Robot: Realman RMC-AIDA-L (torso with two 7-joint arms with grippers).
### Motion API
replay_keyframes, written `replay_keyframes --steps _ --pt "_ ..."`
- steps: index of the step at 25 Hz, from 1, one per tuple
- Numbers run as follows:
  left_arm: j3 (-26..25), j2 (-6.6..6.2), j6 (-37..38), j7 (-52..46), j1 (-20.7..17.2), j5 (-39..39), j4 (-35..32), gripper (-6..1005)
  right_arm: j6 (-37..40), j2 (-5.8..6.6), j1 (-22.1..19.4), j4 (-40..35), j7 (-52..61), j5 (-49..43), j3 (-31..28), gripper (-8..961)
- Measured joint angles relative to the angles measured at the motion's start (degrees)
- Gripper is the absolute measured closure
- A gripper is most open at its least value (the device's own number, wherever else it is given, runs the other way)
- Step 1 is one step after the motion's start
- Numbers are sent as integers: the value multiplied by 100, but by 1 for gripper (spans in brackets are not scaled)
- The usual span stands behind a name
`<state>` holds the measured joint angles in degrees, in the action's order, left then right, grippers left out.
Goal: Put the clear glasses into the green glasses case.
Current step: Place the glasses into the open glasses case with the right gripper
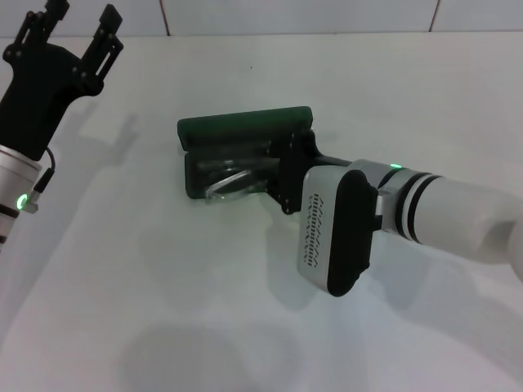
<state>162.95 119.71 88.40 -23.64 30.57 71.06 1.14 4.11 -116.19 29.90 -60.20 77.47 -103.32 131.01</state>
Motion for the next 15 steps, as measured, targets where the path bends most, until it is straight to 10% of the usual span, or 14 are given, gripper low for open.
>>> replay_keyframes --steps 15 --pt "0 -9 -25 0 11 2 -1 276 1193 0 683 433 4 1246 -288 704"
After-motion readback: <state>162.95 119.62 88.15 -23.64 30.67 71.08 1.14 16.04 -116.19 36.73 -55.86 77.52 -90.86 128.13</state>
